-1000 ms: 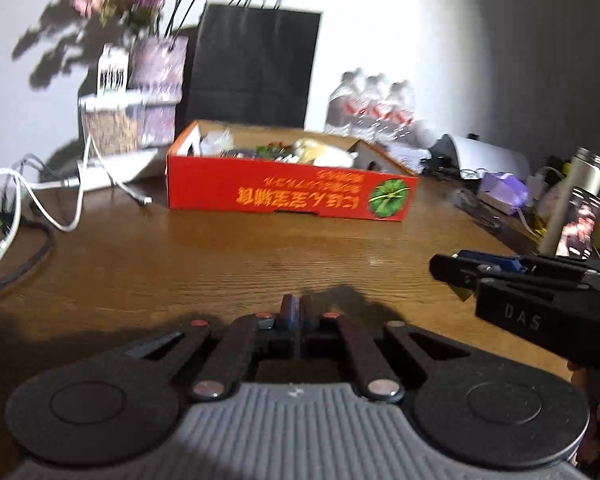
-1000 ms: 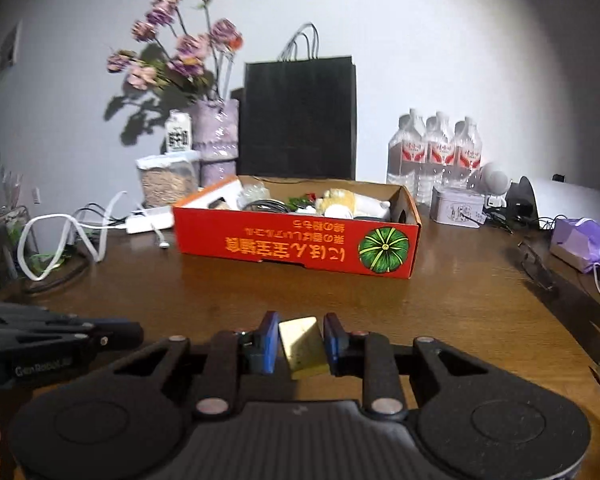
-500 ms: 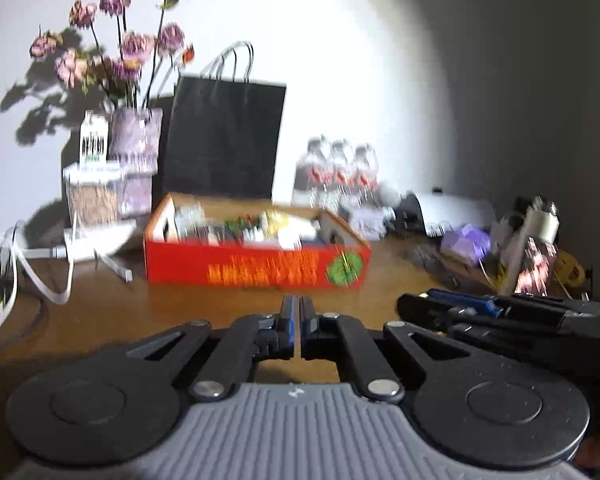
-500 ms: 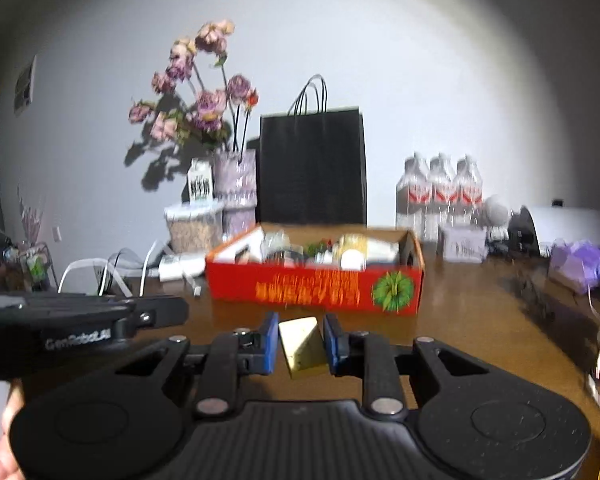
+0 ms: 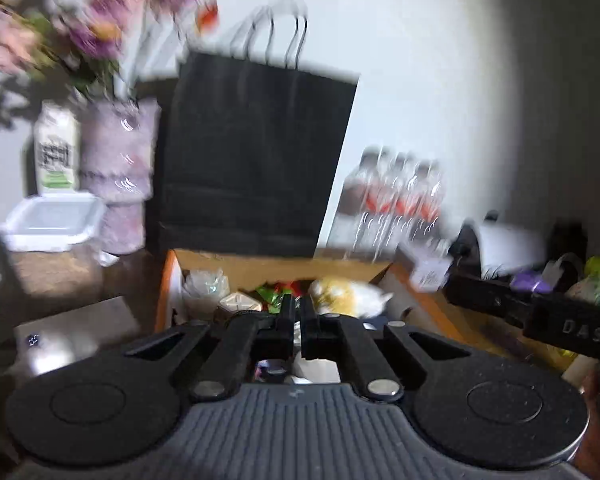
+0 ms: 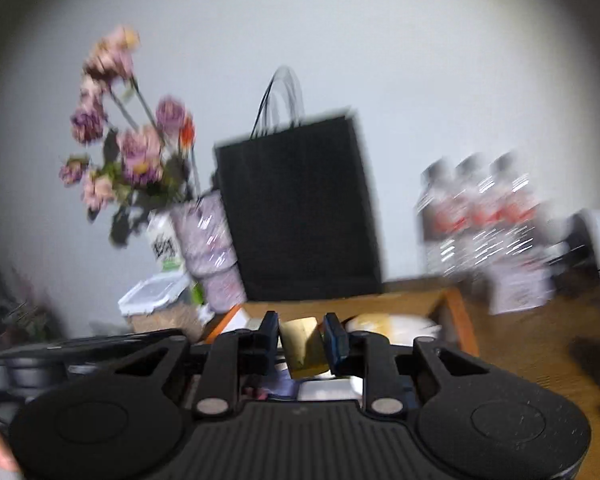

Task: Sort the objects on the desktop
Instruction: 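Carry the yellow block into the box and open the right tool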

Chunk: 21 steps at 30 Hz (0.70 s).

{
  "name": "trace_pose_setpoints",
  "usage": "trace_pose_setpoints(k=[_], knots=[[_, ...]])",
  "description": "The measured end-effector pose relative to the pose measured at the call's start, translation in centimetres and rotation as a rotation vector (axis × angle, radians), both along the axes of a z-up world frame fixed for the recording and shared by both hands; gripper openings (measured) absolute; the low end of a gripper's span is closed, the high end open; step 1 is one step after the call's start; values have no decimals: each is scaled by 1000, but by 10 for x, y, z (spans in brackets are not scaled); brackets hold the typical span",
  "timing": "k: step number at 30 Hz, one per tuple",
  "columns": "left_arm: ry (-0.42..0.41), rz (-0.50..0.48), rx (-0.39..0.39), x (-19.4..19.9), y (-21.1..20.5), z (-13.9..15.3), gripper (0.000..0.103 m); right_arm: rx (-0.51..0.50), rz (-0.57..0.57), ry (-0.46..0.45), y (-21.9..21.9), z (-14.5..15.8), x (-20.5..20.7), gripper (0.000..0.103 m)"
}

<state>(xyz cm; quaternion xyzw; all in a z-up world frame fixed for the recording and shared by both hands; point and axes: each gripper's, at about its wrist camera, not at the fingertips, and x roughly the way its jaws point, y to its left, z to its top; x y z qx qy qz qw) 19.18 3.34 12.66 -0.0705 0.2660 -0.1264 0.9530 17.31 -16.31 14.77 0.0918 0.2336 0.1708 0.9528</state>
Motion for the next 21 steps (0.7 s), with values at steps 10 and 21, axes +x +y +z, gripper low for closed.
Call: trace_pose_setpoints(k=[10,21], knots=[[275,104,94,115,9,-60,4,-95,82,410,76,-87,139,23],[281,119,48,116,12,-51,98,-203,2,363,66,-66,130,75]])
